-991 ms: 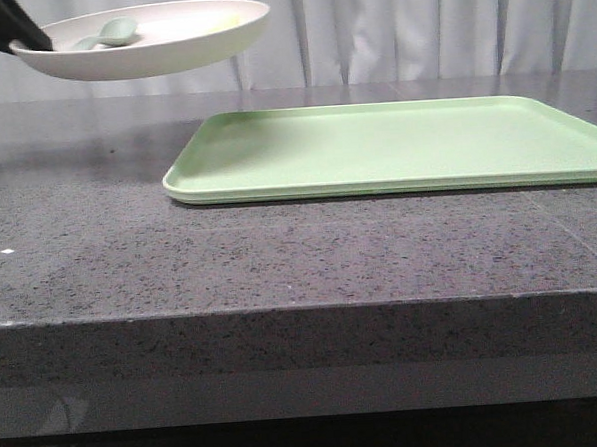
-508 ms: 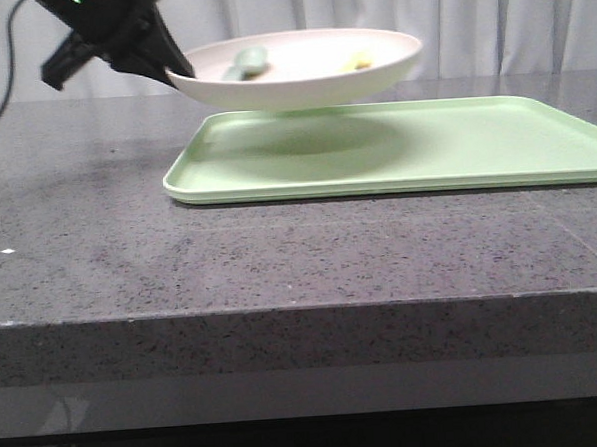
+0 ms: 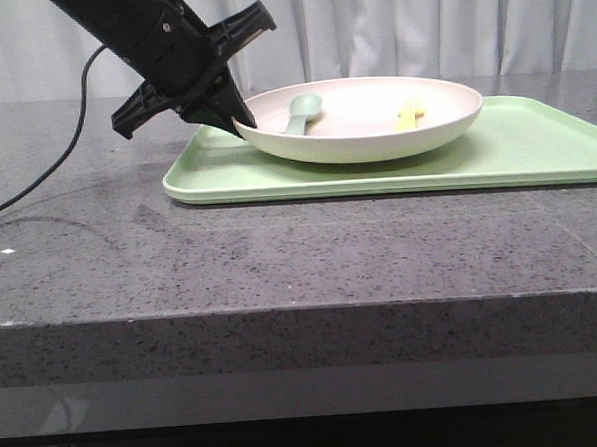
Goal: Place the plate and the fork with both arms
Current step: 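Carry the plate over the green tray and lower it onto it, then open the left gripper and withdraw it from the plate, then lower the right gripper over the yellow fork on the plate, then close the right gripper on the yellow fork handle and lift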
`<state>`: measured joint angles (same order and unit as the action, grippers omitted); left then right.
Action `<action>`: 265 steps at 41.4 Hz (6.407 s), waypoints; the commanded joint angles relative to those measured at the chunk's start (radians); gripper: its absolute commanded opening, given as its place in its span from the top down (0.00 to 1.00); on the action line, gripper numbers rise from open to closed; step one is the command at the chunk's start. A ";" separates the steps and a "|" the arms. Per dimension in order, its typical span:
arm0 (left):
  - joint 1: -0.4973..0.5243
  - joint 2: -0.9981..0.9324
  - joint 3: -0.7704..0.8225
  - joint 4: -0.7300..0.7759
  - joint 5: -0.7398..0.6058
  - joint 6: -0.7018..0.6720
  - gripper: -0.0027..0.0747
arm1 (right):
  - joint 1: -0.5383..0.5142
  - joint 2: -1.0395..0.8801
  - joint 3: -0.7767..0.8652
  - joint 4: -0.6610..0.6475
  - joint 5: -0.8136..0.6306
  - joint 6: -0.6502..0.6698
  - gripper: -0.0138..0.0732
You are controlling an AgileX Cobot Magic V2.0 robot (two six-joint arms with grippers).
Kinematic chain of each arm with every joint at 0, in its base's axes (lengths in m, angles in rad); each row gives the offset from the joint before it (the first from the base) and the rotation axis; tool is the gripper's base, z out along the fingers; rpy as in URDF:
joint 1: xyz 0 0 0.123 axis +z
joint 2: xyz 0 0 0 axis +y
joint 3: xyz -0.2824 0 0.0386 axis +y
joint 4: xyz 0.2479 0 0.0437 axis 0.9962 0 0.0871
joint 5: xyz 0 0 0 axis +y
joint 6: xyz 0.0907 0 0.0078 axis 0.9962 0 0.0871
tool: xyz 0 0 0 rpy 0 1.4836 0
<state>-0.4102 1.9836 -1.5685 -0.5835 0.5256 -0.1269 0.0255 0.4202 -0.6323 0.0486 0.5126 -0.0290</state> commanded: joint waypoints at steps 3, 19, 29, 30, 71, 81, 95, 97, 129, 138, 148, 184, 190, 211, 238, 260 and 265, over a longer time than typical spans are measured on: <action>-0.010 -0.044 -0.036 -0.028 -0.037 -0.018 0.99 | 0.002 0.015 -0.034 -0.012 -0.083 -0.011 0.42; -0.010 -0.042 -0.036 -0.023 -0.027 -0.018 0.71 | 0.002 0.015 -0.034 -0.012 -0.083 -0.011 0.42; -0.008 -0.072 -0.038 0.049 0.030 0.036 0.46 | 0.002 0.015 -0.034 -0.012 -0.083 -0.011 0.42; -0.008 -0.079 -0.038 0.063 0.036 0.036 0.47 | 0.002 0.015 -0.034 -0.012 -0.083 -0.011 0.42; -0.004 -1.009 0.475 0.454 0.133 0.243 0.47 | 0.002 0.015 -0.034 -0.012 -0.083 -0.011 0.42; -0.004 -1.206 0.726 0.408 0.133 0.241 0.47 | 0.002 0.015 -0.034 -0.012 -0.083 -0.011 0.42; -0.004 -1.292 0.822 0.399 0.133 0.241 0.47 | 0.002 0.015 -0.034 -0.012 -0.095 -0.011 0.42; -0.004 -1.292 0.822 0.399 0.133 0.241 0.47 | 0.002 0.015 -0.034 -0.012 -0.095 -0.011 0.42; -0.004 -1.292 0.822 0.399 0.133 0.241 0.47 | 0.188 0.510 -0.415 0.198 0.231 -0.181 0.28; -0.004 -1.292 0.822 0.399 0.133 0.241 0.47 | 0.318 0.761 -0.591 0.165 0.275 -0.175 0.36; -0.004 -1.292 0.822 0.399 0.133 0.241 0.47 | 0.380 1.022 -0.823 -0.069 0.419 0.066 0.36; -0.004 -1.292 0.822 0.399 0.133 0.241 0.47 | 0.306 1.492 -1.349 -0.041 0.679 0.353 0.46; -0.004 -1.292 0.822 0.399 0.133 0.241 0.47 | 0.266 1.520 -1.358 0.032 0.694 0.355 0.49; -0.004 -1.292 0.822 0.399 0.133 0.241 0.47 | 0.251 1.587 -1.358 0.097 0.632 0.401 0.48; -0.004 -1.292 0.822 0.399 0.133 0.241 0.47 | 0.251 1.640 -1.358 0.095 0.616 0.402 0.48; -0.004 -1.292 0.822 0.399 0.133 0.241 0.47 | 0.251 1.640 -1.358 -0.011 0.702 0.391 0.48; -0.004 -1.292 0.822 0.399 0.133 0.241 0.47 | 0.251 1.640 -1.359 -0.011 0.704 0.366 0.48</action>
<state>-0.4102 0.6939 -0.7203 -0.1643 0.7285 0.1174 0.2828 2.1110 -1.9663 0.0781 1.1884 0.3680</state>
